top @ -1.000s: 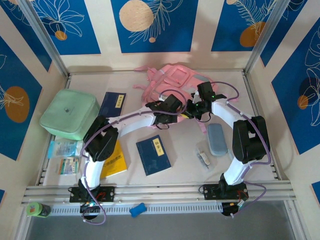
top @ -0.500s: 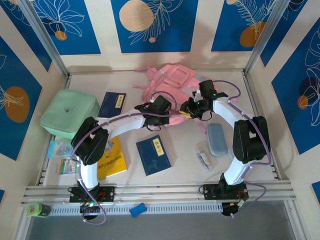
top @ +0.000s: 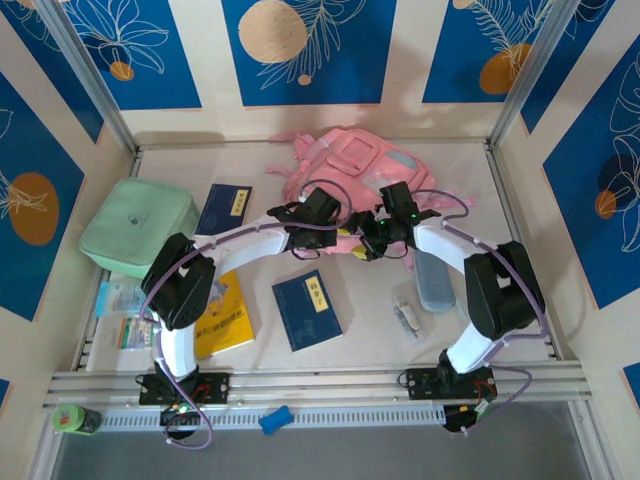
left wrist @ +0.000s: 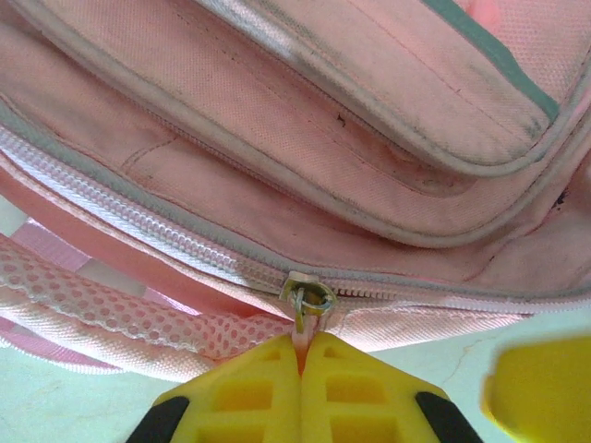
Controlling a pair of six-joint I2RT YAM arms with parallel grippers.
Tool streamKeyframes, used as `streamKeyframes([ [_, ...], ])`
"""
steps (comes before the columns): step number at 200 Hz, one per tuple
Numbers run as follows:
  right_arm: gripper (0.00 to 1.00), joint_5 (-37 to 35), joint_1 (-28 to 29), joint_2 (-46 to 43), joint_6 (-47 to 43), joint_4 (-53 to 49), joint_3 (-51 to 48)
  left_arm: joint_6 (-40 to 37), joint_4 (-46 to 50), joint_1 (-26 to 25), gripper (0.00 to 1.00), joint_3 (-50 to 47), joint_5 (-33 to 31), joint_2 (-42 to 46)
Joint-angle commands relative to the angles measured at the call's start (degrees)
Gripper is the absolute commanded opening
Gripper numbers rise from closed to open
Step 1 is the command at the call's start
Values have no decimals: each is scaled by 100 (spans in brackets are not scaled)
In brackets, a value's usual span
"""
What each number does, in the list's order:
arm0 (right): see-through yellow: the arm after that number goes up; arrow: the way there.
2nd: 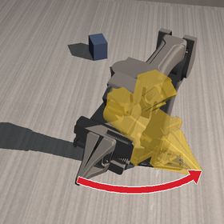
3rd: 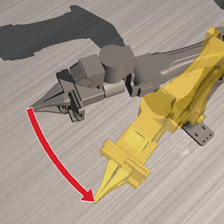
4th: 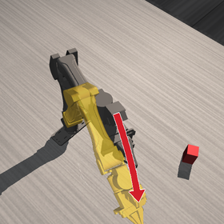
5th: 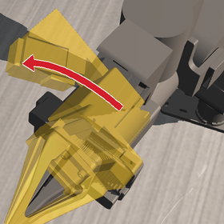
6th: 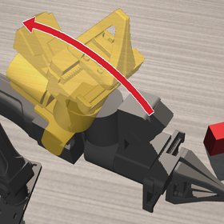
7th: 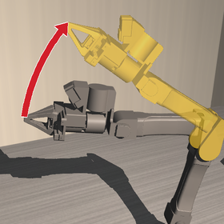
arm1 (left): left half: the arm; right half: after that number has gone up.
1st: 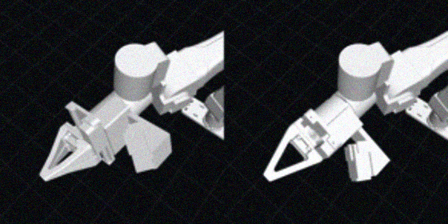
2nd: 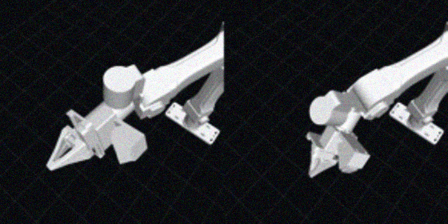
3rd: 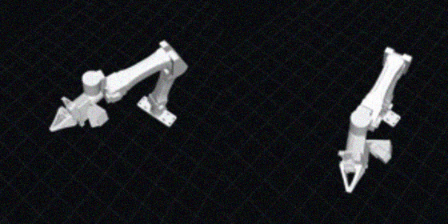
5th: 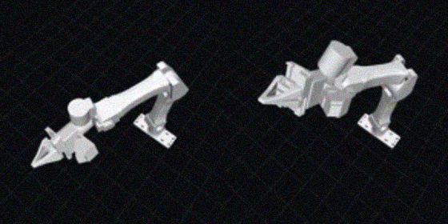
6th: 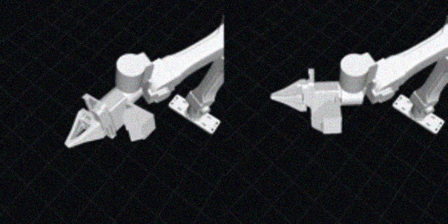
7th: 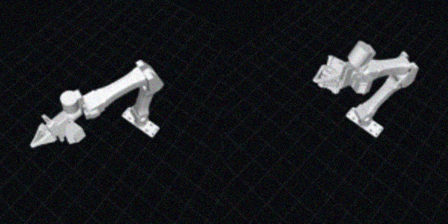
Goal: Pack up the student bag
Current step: Unzip the student bag at the top-center of the table.
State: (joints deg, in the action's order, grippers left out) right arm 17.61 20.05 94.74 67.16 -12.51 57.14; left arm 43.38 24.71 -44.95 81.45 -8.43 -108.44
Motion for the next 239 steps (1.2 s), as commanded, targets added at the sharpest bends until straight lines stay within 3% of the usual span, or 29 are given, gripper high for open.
streamKeyframes([
  [1, 62, -394, -14, 314, 581, 291, 201, -122, 256, 51, 0, 226, -124, 113],
  [45, 35, -757, 136, 648, -63, -318, 780, -318, 692, 64, 0, 302, -447, 153],
  [86, 0, -820, 228, 597, -1037, -716, 1006, -408, 956, 142, 0, -50, -581, 468],
  [145, 0, -578, 133, 18, -3489, -1438, 1078, -610, 1161, 456, 0, -1120, -669, 1323],
  [176, 0, -259, -404, -53, -3857, -1715, 1206, -799, 890, 468, 0, -1352, 33, 1496],
  [191, 0, -169, -417, -81, -3866, -1721, 1249, -839, 735, 443, 0, -1207, 525, 1490],
  [204, 0, -169, -349, -150, -3819, -1629, 1170, -822, 797, 312, 0, -923, 547, 1475],
  [216, 0, -169, -263, -181, -3799, -1621, 1147, -880, 727, 150, 14, -655, 527, 1422],
  [239, 0, -208, -105, -338, -3797, -1518, 1025, -1117, 717, -6, 25, -77, 469, 1121],
])
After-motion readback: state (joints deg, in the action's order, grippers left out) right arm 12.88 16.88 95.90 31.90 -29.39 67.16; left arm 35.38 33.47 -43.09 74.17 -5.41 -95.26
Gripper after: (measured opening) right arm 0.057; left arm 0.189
